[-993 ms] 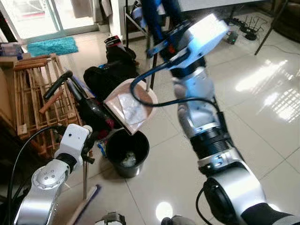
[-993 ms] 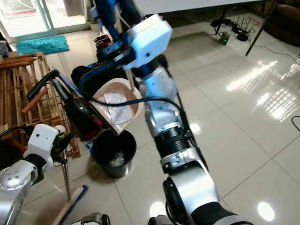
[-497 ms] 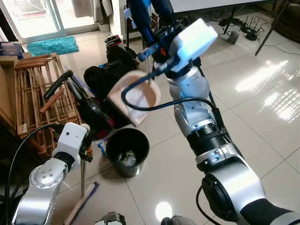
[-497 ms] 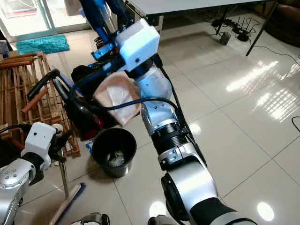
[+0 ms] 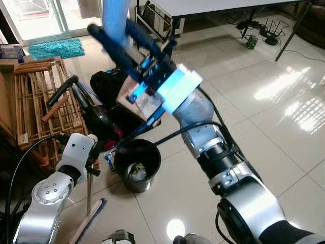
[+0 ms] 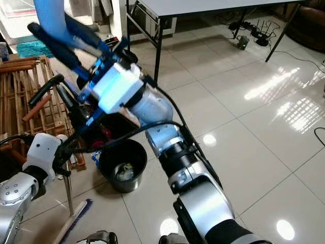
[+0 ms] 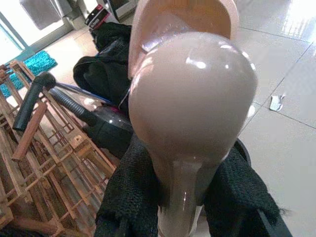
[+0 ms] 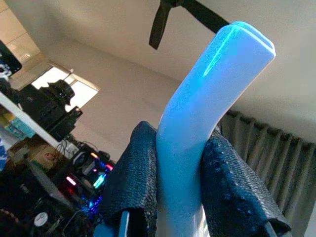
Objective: Sweep floor
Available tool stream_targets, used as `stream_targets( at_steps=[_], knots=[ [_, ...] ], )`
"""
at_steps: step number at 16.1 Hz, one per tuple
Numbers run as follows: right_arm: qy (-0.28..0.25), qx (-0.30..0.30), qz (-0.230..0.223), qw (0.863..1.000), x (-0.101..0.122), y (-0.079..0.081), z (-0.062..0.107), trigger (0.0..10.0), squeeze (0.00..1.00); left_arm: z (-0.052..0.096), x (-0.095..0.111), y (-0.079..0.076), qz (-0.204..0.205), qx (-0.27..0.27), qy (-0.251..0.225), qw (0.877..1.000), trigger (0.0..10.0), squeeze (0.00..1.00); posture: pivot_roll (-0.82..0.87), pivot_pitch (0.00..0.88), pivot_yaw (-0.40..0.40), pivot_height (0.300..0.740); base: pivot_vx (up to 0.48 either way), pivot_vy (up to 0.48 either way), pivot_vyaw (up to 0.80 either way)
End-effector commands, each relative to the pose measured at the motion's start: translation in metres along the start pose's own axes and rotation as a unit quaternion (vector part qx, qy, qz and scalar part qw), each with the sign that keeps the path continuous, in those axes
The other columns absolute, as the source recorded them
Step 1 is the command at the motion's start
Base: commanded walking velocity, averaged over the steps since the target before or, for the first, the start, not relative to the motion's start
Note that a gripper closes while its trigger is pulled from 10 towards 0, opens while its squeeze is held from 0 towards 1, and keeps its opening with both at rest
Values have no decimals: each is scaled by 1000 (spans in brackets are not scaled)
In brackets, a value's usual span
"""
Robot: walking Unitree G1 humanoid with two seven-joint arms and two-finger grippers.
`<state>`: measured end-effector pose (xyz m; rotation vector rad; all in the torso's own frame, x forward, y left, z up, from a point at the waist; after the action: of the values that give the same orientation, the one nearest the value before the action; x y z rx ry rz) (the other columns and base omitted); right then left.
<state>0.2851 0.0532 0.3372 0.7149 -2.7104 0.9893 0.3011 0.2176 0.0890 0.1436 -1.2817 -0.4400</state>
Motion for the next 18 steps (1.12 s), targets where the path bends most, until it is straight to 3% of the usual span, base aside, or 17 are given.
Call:
stream_targets(
  at_steps=[1,5,10,12,16,18],
  knots=[
    [-35,9,12,999,13,3,-5,10000,0,2,10,-1,-12,1,-18,1000,10000,0,22,88,-72,740,0,0,0],
    [-26,11,-5,1000,14,16,7,10000,0,1,8,-3,-11,-3,-17,1000,10000,0,13,84,-70,740,0,0,0],
    [-4,-59,-40,997,8,11,9,10000,0,-2,14,-4,-5,-1,-27,1000,10000,0,13,91,-80,740,0,0,0],
    [3,-76,-36,996,5,4,9,10000,0,-2,13,-4,-4,1,-27,1000,10000,0,15,94,-84,740,0,0,0],
    [6,-47,-23,999,6,17,9,10000,0,1,9,-6,-3,2,-22,1000,10000,0,15,97,-86,740,0,0,0],
    [14,-47,-4,999,2,10,9,10000,0,1,9,-7,-3,1,-21,1000,10000,0,12,97,-83,740,0,0,0]
  ],
)
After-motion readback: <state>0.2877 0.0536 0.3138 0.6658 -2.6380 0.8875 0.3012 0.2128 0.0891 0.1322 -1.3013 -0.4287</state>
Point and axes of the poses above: a point about 5 cm out from each wrist's last joint towards the gripper, its own z axis pointing back from the gripper into the wrist, its own x axis along the axis of the wrist's last joint, y = z × x, the point moved 6 cm from there along -z, pointing out of the wrist towards the gripper, and after that the axes turned 2 degrees about -z, right-handed, at the moved point
